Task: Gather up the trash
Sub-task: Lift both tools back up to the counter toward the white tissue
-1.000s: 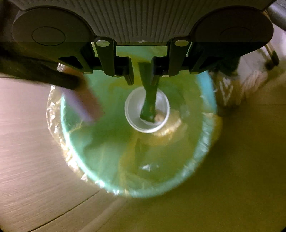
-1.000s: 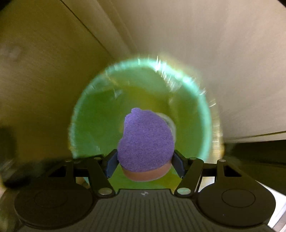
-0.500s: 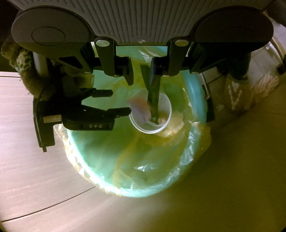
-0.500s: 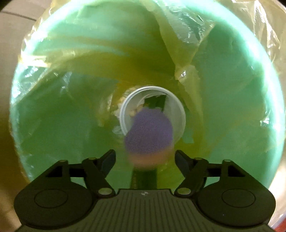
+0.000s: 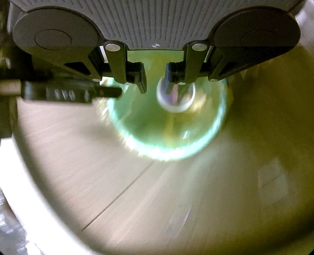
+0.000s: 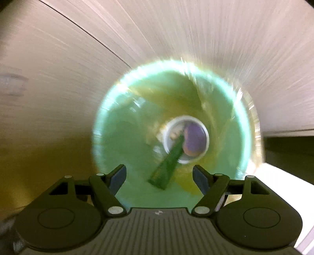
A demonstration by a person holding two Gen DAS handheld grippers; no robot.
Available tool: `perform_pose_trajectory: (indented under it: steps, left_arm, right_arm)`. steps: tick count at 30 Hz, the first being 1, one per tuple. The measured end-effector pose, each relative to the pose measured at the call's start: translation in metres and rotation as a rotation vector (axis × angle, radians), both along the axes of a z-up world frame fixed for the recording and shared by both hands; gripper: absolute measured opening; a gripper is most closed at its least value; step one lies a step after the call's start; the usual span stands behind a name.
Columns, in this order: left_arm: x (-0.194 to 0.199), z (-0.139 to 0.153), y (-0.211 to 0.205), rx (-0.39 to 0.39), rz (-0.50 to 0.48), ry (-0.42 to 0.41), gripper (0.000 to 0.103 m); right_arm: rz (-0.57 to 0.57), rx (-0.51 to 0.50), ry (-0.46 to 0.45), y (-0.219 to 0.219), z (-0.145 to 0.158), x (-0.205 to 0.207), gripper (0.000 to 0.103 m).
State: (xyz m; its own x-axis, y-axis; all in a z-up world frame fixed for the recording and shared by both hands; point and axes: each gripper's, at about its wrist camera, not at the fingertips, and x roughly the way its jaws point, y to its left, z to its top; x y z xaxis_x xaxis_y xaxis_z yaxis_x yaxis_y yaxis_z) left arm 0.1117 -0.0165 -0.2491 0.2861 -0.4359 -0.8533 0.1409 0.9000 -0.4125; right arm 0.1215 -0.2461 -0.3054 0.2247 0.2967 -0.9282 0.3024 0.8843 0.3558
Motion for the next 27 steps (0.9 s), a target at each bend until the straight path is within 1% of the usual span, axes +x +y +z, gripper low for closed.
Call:
perform_pose_trajectory:
  steps: [3,6,8,11,15,17,18,21,24,26,27]
  left_arm:
    - [-0.003,0.059,-0.003,0.020,0.012,-0.117,0.022]
    - [-0.008,0.113,-0.003,0.070,0.022,-0.231,0.023]
    - [-0.012,0.145,-0.001,0.104,0.030,-0.303,0.023]
    - [-0.014,0.186,0.008,0.133,0.061,-0.391,0.023]
    - [-0.014,0.230,0.022,0.163,0.125,-0.495,0.023]
    - [-0.009,0.249,0.031,0.182,0.145,-0.533,0.023]
    - [-0.006,0.255,0.036,0.190,0.153,-0.548,0.023]
    - [0.005,0.268,0.051,0.199,0.167,-0.573,0.023]
    - [0.017,0.271,0.067,0.192,0.177,-0.588,0.023]
    - [0.027,0.271,0.079,0.175,0.182,-0.596,0.023]
    - [0.033,0.270,0.085,0.163,0.187,-0.599,0.023]
  right_arm:
    - [0.020,-0.055,-0.125,-0.008,0.063,-0.016,0.076]
    - [0.099,-0.118,-0.231,0.000,0.109,-0.025,0.078]
    - [0.158,-0.156,-0.307,0.014,0.134,-0.026,0.078]
    - [0.234,-0.142,-0.418,0.023,0.179,-0.024,0.078]
    - [0.287,-0.101,-0.581,0.041,0.235,-0.011,0.078]
    - [0.307,-0.102,-0.645,0.055,0.256,0.000,0.078]
    - [0.319,-0.109,-0.671,0.062,0.259,0.007,0.078]
    - [0.357,-0.145,-0.753,0.086,0.284,0.018,0.078]
    - [0.386,-0.199,-0.818,0.109,0.303,0.031,0.078]
    - [0.402,-0.240,-0.844,0.124,0.307,0.040,0.079]
    - [0.409,-0.265,-0.853,0.133,0.305,0.043,0.079]
